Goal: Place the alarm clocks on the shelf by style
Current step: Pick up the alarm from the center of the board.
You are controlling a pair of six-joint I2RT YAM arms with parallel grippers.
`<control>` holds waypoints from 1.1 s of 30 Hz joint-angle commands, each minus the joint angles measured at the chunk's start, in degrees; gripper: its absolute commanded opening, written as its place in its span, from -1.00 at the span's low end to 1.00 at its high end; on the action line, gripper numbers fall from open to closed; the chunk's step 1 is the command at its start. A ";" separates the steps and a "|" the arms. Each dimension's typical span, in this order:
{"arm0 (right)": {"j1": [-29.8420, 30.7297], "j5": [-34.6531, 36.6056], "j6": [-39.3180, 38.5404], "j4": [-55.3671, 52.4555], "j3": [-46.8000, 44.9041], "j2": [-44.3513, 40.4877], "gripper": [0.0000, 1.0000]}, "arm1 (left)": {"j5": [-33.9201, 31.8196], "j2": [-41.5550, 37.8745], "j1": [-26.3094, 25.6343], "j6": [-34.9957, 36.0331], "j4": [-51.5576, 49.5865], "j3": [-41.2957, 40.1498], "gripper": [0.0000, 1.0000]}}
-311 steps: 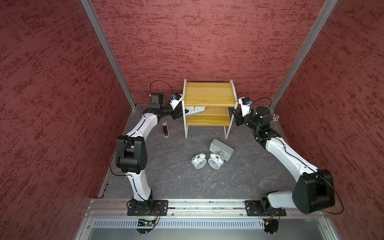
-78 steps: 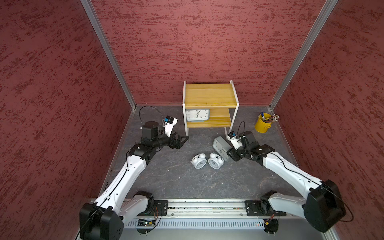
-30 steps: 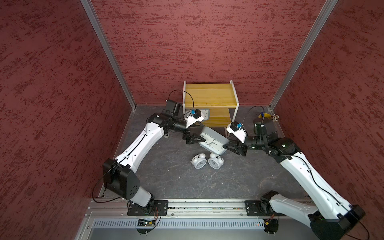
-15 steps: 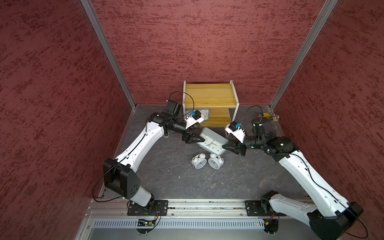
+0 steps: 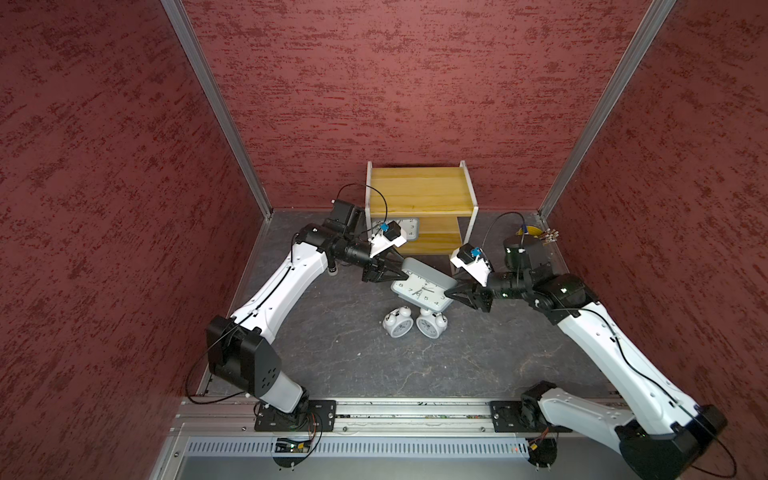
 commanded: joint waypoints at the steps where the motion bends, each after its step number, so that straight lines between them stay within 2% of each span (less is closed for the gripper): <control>1: 0.07 3.78 4.05 9.22 -2.02 -1.79 0.05 | 1.79 -2.05 0.46 -9.08 6.71 -0.59 -0.98; 5: -0.35 5.80 8.34 14.96 -5.06 -3.65 0.35 | 1.33 -6.06 1.86 -18.84 19.66 -5.71 -1.00; 7: -1.25 5.47 11.04 17.84 -6.22 -4.39 0.59 | 1.12 -8.47 2.53 -23.93 27.38 -9.17 -1.00; 8: -1.87 5.14 13.00 19.58 -6.96 -4.87 0.71 | 0.93 -9.77 2.96 -26.77 31.62 -10.74 -1.00; 11: -4.76 0.98 18.30 26.21 -9.14 -6.26 0.88 | 0.65 -12.73 3.98 -33.10 40.61 -14.72 -0.99; 17: -10.49 -11.02 27.29 37.46 -11.28 -6.16 0.93 | 0.77 -15.94 4.39 -39.91 50.13 -18.73 -0.98; 21: -13.34 -20.12 32.84 45.13 -11.93 -4.49 0.88 | 2.40 -16.38 4.34 -42.42 53.45 -19.96 -0.95; 27: -13.44 -23.37 33.31 47.26 -11.90 -2.81 0.81 | 4.05 -16.33 4.22 -45.92 57.69 -20.70 -0.95; 33: -13.44 -27.70 33.41 48.93 -11.93 -1.88 0.75 | 4.86 -15.45 3.59 -45.67 56.75 -19.86 -0.94</control>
